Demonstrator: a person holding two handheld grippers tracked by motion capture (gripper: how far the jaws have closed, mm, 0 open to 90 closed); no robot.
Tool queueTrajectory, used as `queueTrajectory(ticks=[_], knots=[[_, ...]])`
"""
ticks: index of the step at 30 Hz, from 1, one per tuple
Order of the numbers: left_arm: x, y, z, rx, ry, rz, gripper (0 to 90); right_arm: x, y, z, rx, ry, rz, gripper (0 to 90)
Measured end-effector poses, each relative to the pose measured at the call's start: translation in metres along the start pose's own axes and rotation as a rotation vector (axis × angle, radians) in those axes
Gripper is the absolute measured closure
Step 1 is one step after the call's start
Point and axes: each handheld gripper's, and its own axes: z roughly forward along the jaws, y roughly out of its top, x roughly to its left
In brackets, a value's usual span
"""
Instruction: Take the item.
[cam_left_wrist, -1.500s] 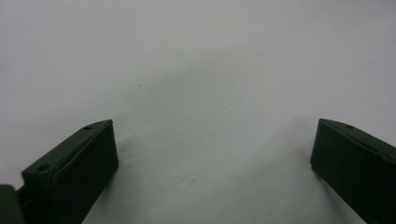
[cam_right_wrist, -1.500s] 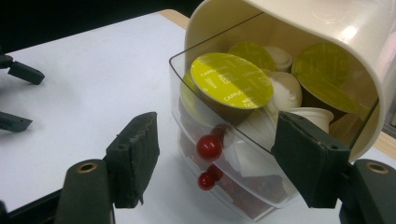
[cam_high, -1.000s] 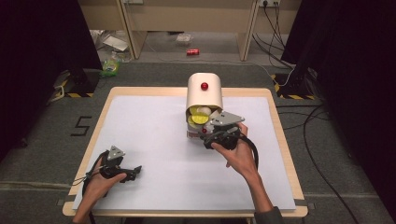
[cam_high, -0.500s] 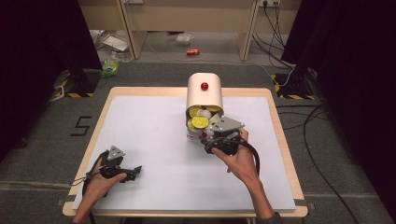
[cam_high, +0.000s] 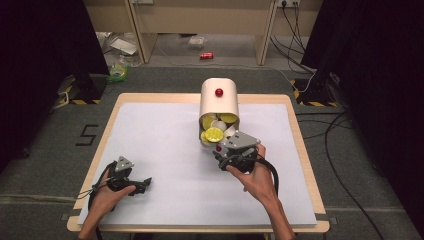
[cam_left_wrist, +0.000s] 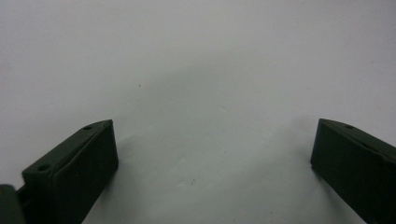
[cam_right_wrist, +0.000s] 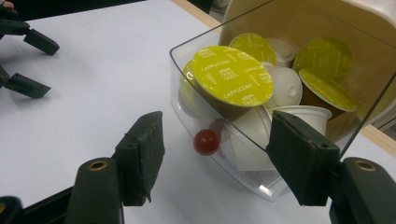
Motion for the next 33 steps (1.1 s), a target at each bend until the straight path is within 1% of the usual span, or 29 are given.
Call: queueTrajectory(ticks=[15, 27, 29, 31, 33], knots=[[0.0, 0.0, 0.0, -0.001, 0.001, 0.0, 0.0, 0.012, -0.007, -0.005, 0.007, -0.012, -0.023, 36.9], [0.0, 0.0, 0.0, 0.0, 0.001, 0.0, 0.0, 0.014, -0.01, -0.008, 0.01, 0.008, -0.01, 37.2], [0.0, 0.0, 0.0, 0.0, 0.001, 0.0, 0.0, 0.013, -0.01, -0.009, 0.003, 0.015, 0.004, 36.8], [0.0, 0.0, 0.0, 0.0, 0.0, 0.0, 0.0, 0.011, -0.01, -0.009, -0.006, 0.029, 0.028, 36.0], [0.0, 0.0, 0.0, 0.0, 0.0, 0.0, 0.0, 0.01, -0.009, -0.009, -0.024, 0.031, 0.046, 34.5]])
